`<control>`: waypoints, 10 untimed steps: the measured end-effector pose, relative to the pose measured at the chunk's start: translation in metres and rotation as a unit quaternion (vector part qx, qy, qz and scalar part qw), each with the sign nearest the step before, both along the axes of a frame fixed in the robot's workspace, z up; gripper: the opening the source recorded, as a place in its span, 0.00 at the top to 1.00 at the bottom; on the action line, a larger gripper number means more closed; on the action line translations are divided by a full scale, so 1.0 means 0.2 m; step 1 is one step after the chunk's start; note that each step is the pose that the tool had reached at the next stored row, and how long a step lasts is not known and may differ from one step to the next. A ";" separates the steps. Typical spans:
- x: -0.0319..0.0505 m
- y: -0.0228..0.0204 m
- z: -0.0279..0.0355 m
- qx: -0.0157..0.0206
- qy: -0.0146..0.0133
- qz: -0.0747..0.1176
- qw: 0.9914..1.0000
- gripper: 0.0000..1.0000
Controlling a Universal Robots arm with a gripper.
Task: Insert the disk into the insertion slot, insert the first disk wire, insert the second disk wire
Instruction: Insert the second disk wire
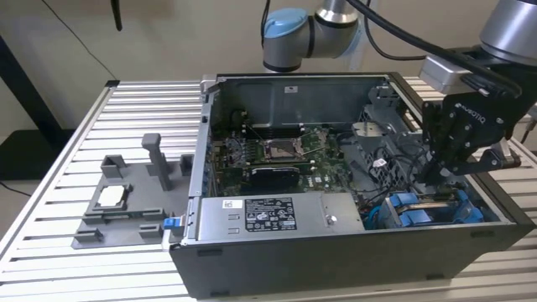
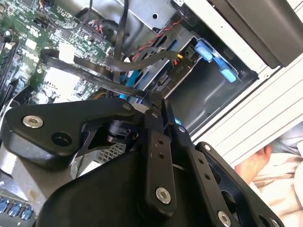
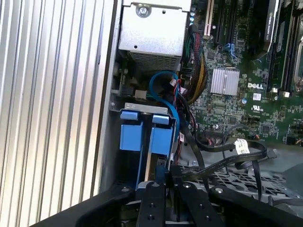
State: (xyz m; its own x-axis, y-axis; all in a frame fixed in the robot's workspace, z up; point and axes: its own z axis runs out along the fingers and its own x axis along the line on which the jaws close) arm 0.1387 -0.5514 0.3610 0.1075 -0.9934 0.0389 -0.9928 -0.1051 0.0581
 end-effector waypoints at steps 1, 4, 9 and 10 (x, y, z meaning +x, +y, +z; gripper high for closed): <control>0.000 0.000 -0.001 0.000 0.000 -0.004 1.000 0.84; 0.000 0.000 -0.006 0.000 0.000 -0.020 1.000 0.84; 0.034 -0.004 -0.016 0.000 0.004 -0.025 1.000 0.84; 0.044 -0.005 -0.019 0.000 0.005 -0.025 1.000 0.84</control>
State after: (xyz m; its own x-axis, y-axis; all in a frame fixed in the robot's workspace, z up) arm 0.1474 -0.5525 0.3572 0.0583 -0.9976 0.0372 -0.9961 -0.0556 0.0682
